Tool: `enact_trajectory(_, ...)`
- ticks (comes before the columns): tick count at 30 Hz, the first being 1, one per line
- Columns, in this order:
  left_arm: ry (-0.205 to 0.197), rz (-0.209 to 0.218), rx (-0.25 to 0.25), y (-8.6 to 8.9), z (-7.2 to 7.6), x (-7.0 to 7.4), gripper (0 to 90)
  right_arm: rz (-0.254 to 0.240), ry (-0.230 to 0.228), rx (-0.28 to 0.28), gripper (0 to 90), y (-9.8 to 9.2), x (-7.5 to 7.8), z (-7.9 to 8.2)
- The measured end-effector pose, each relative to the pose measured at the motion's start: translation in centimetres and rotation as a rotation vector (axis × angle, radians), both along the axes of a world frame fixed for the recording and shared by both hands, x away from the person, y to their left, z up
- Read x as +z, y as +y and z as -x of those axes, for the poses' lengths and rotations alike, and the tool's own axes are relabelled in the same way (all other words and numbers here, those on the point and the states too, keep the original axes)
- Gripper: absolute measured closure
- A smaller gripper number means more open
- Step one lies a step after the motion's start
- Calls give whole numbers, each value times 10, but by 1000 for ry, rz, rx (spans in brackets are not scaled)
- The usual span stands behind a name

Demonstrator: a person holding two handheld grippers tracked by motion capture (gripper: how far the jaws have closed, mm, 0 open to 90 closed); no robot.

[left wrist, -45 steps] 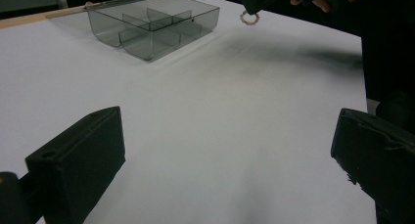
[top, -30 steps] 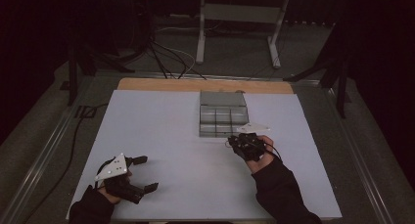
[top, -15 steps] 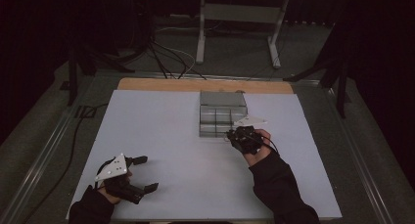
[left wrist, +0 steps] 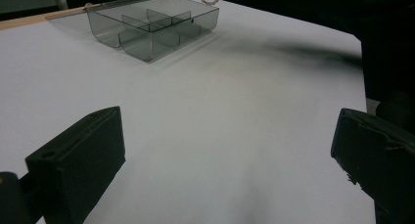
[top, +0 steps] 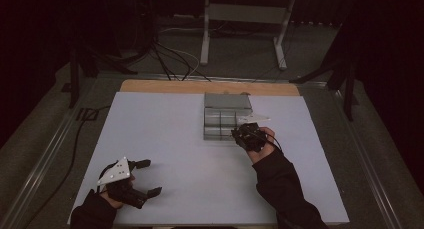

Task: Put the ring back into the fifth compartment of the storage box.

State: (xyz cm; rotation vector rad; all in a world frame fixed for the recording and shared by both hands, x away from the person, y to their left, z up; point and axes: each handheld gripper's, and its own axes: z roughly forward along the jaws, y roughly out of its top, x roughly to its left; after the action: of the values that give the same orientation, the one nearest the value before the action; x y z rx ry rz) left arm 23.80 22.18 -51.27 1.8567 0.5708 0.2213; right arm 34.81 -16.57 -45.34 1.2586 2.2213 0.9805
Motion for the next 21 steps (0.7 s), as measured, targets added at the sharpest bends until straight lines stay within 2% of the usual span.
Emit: enact_trajectory(21,0,1,0,0,0,0,7,7,28,-58,829,4,-14,-31)
